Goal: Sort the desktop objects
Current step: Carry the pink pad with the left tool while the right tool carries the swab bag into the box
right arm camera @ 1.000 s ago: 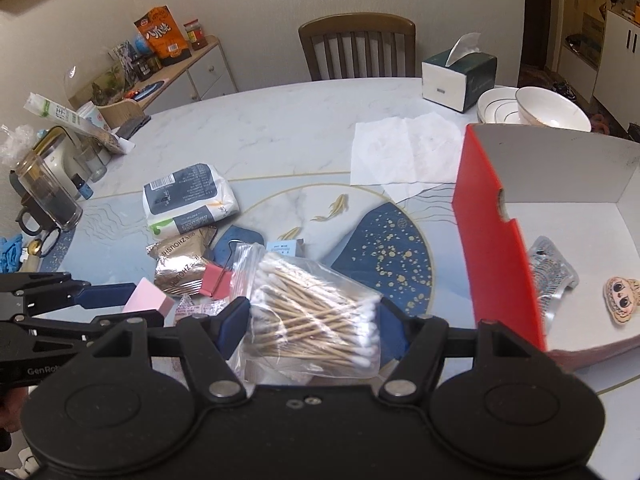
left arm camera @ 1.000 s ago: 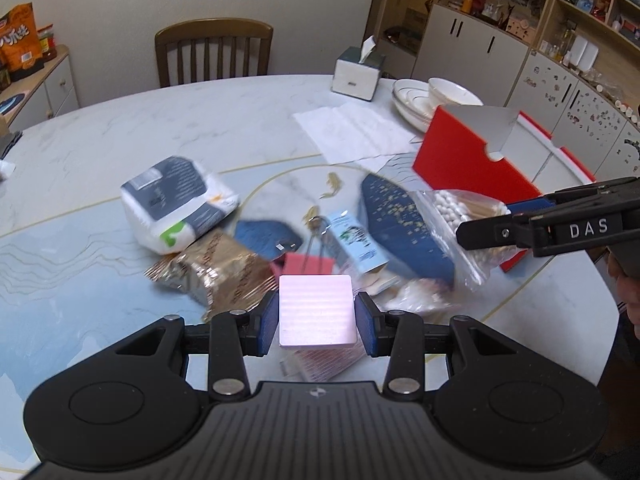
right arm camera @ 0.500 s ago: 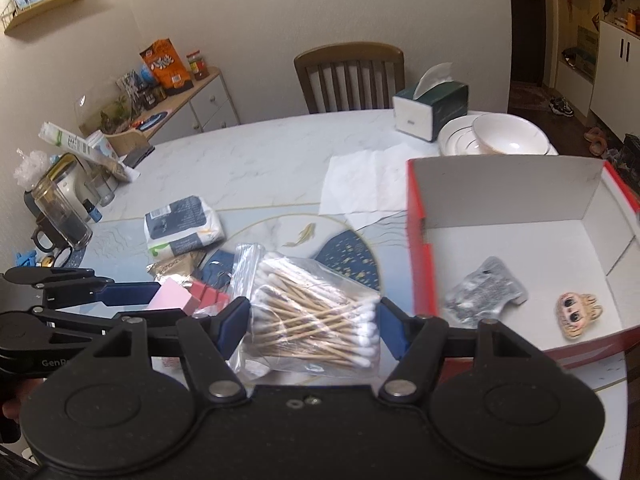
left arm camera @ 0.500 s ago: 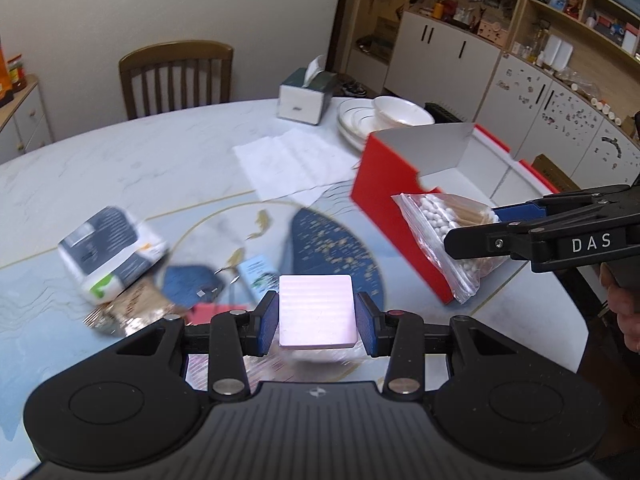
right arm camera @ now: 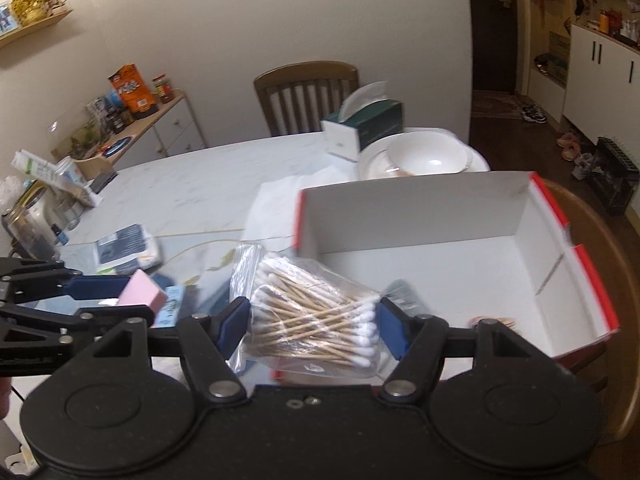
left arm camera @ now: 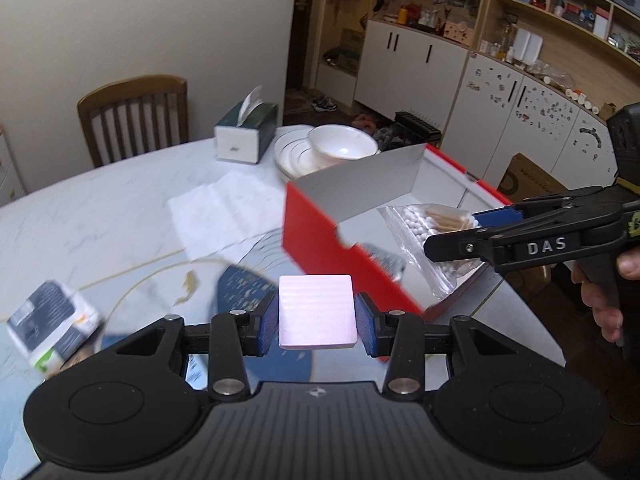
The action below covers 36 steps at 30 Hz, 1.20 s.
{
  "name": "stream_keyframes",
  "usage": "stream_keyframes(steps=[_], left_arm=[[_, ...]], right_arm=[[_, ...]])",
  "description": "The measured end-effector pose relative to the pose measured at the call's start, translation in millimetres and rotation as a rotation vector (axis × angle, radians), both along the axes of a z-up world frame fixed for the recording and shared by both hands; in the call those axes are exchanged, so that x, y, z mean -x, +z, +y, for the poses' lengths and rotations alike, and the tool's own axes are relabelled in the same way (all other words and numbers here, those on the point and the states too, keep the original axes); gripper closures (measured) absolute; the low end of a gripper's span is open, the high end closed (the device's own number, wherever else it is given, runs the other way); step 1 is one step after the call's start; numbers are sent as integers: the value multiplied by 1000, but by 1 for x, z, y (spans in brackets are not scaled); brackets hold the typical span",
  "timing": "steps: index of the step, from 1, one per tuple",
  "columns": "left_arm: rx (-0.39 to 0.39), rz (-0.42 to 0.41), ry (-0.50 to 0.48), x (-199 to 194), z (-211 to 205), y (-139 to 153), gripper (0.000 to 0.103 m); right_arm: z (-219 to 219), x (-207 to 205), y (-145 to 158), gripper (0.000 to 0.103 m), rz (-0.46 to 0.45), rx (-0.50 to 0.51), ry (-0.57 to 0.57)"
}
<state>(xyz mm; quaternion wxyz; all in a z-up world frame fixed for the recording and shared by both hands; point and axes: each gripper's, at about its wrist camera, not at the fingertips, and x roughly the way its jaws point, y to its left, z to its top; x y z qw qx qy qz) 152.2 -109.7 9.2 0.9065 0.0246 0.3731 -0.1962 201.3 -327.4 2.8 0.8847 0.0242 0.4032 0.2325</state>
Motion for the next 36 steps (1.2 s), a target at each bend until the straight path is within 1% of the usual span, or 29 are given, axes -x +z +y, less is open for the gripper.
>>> stream_keyframes(steps=[5, 10, 14, 18, 24, 29, 33, 36], left_arm=[[-14, -24, -29, -14, -29, 5, 63], [-29, -29, -57, -31, -55, 8, 63], [-30, -26, -77, -44, -74, 8, 63], [-41, -16, -92, -56, -89, 3, 63], [-75, -22, -127, -74, -109, -3, 63], [-105, -11, -159, -87, -124, -13, 63], [-135, 11, -190, -94, -143, -24, 63], [-151, 33, -212, -97, -159, -34, 63]], right_arm=[[-25, -18, -3, 36, -2, 11, -27], [-49, -35, -6, 36, 4, 6, -37], [-61, -47, -10, 36, 6, 23, -49], [-72, -60, -15, 36, 8, 40, -61], [-86, -86, -25, 36, 23, 65, -72], [-89, -106, -33, 36, 37, 81, -70], [-89, -115, -43, 36, 51, 101, -50], [-90, -124, -52, 36, 75, 120, -56]])
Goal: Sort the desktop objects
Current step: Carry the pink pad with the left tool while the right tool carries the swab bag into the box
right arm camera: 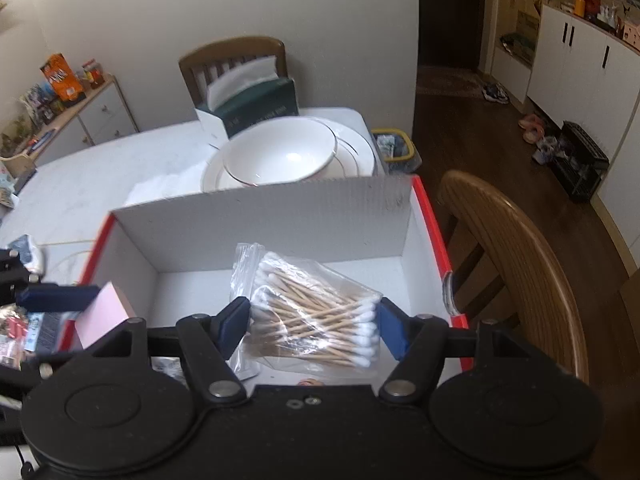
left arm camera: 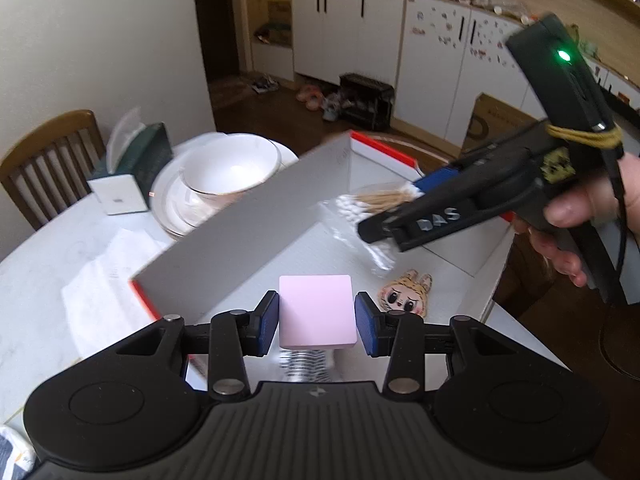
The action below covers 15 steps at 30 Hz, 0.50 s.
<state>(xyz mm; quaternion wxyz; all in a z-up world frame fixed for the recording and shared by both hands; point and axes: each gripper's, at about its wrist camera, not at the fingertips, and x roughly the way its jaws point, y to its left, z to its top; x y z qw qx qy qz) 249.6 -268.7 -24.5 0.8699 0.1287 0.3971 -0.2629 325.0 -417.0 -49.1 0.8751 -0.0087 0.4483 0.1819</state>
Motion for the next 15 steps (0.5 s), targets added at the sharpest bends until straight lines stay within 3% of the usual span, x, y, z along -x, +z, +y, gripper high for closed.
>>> stream_keyframes(steps=[15], left_arm=[[-88, 132, -8, -27, -29, -51, 63]], right_arm=[[21, -21, -34, 35, 97, 70, 58]])
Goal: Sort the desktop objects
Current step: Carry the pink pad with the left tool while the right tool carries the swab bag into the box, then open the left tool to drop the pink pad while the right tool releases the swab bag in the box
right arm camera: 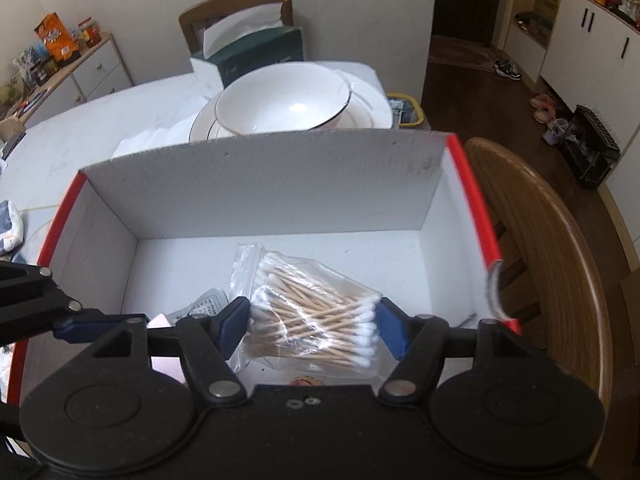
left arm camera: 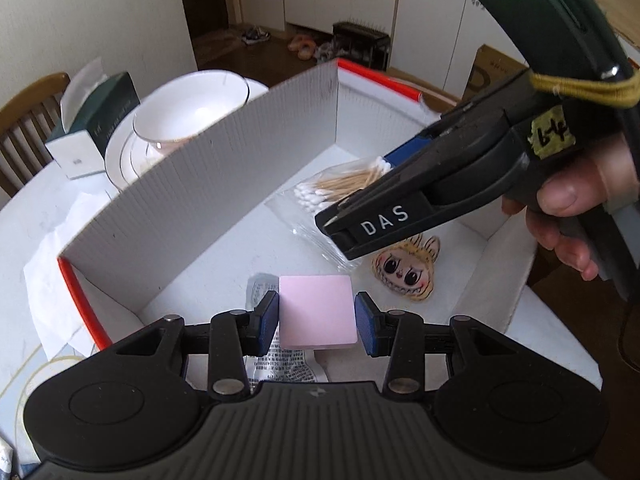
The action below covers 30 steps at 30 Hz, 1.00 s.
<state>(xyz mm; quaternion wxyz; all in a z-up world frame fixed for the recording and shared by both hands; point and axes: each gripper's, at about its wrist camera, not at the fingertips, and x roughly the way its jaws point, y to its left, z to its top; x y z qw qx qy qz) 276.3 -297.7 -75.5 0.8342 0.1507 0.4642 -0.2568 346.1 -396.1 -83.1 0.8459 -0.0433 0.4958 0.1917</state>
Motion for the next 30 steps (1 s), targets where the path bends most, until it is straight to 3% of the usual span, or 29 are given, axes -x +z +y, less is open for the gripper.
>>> stream_keyframes(steps=[25, 30], left_arm=[[-24, 197, 18, -16, 2, -32, 63], [-9, 192, 24, -13, 6, -30, 60]], right_arm=[[15, -20, -23, 34, 129, 72, -3], [14, -19, -22, 24, 122, 60, -10]])
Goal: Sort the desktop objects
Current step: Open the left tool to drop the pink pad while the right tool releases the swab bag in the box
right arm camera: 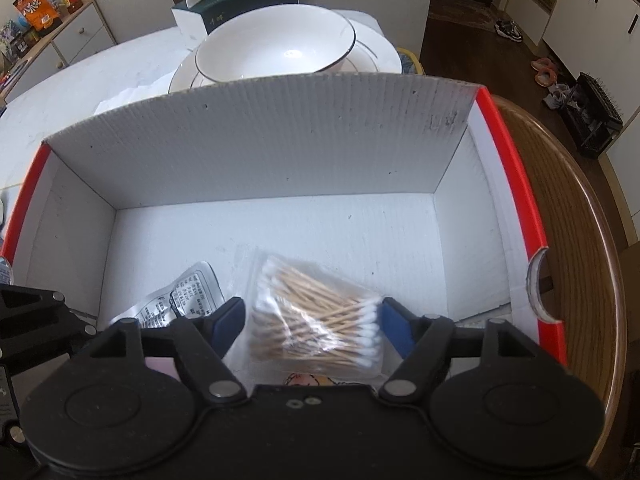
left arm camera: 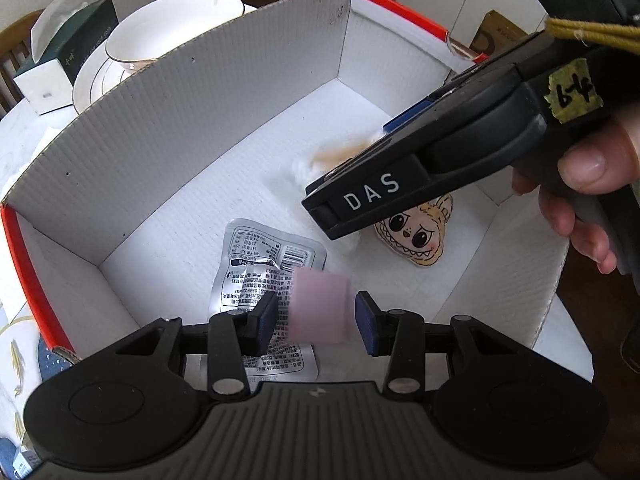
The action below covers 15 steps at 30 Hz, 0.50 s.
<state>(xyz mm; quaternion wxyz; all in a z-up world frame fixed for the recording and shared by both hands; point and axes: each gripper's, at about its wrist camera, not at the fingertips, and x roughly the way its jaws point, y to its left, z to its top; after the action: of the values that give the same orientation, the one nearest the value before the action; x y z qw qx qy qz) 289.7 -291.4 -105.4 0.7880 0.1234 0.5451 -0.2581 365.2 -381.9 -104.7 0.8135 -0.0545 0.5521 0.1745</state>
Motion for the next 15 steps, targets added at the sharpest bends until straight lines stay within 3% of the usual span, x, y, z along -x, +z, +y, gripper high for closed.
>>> stream_keyframes(steps=[3, 15], left_arm=[[22, -14, 11, 3, 4, 5, 51], [88, -114, 24, 23, 11, 38, 51]], right_arm=[[-2, 2, 3, 22, -13, -7, 2], [-15, 16, 29, 17, -83, -88, -10]])
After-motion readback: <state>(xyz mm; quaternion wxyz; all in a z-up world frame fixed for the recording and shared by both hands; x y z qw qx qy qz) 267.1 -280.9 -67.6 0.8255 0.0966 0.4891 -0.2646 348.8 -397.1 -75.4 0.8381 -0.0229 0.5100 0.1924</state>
